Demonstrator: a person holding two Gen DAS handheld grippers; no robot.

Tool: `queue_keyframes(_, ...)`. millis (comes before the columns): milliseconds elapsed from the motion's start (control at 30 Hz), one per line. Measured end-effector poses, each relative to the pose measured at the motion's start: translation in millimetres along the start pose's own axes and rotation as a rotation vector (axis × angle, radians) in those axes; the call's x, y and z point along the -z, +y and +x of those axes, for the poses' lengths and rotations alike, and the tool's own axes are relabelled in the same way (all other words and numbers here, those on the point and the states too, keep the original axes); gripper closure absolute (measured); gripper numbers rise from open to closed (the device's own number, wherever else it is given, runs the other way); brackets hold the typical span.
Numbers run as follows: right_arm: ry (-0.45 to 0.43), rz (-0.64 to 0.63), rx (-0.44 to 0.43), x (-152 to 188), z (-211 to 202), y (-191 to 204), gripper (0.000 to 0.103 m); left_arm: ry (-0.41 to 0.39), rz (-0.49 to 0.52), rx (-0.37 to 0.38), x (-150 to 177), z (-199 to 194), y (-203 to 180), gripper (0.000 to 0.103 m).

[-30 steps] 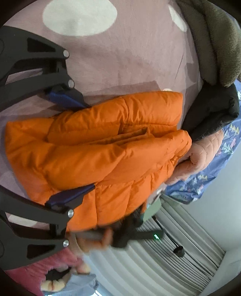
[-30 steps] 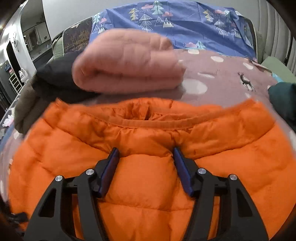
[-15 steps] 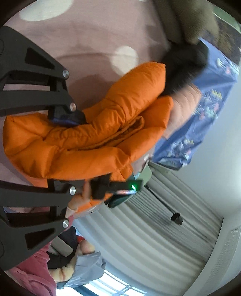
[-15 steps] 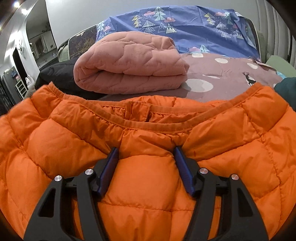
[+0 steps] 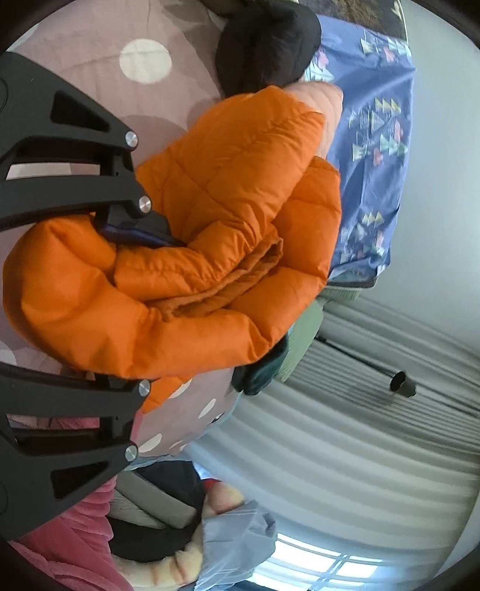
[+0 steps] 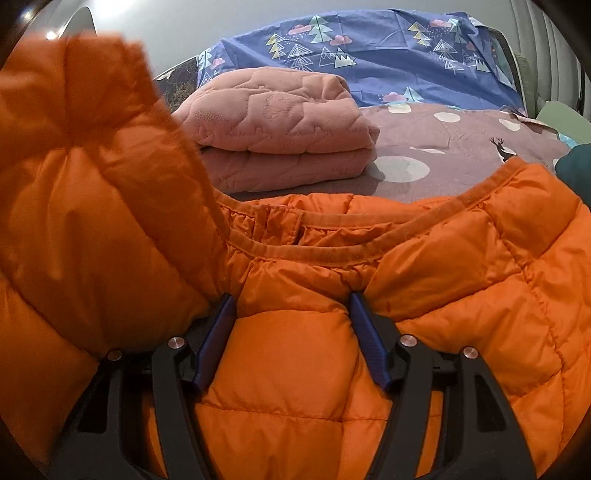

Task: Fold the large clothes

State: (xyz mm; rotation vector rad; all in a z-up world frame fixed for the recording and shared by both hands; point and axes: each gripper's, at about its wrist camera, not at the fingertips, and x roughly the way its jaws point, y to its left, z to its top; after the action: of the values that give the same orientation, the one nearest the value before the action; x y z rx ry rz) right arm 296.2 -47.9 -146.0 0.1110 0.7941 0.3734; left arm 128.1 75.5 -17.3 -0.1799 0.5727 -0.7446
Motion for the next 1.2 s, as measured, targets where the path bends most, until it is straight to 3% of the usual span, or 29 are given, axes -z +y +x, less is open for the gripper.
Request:
queue_keyframes(333, 0.007, 0.039, -0.041, -4, -2, -6, 0.037, 0.035, 0.045, -0.038, -9, 33, -36, 0.056)
queue_keyframes(467, 0.024, 0.024, -0.035, -6, -17, -8, 0.038, 0.067, 0.152, -0.162, -5, 41, -56, 0.054)
queue_keyframes(567, -0.009, 0.021, -0.005, -2, -51, -16, 0.039, 0.071, 0.158, -0.196, -3, 39, -57, 0.054)
queue_keyframes(633, -0.020, 0.037, -0.034, 10, -78, -28, 0.045, 0.062, 0.139, -0.182, -3, 35, -55, 0.054)
queue_keyframes(700, 0.004, 0.061, -0.118, 27, -99, -38, 0.079, 0.061, 0.136, -0.187, -4, 34, -55, 0.054)
queue_keyframes(767, 0.041, 0.059, -0.183, 52, -119, -40, 0.088, 0.059, 0.138, -0.189, -4, 34, -55, 0.054)
queue_keyframes(900, 0.175, 0.063, -0.273, 83, -105, -26, 0.089, 0.061, 0.131, -0.166, -6, 42, -60, 0.054)
queue_keyframes(1067, 0.171, 0.126, -0.333, 85, -75, -35, 0.095, 0.097, 0.143, -0.143, -10, 70, -69, 0.057)
queue_keyframes(1200, 0.144, 0.139, -0.314, 87, -110, -55, 0.092, 0.108, 0.145, -0.100, -12, 79, -74, 0.057)
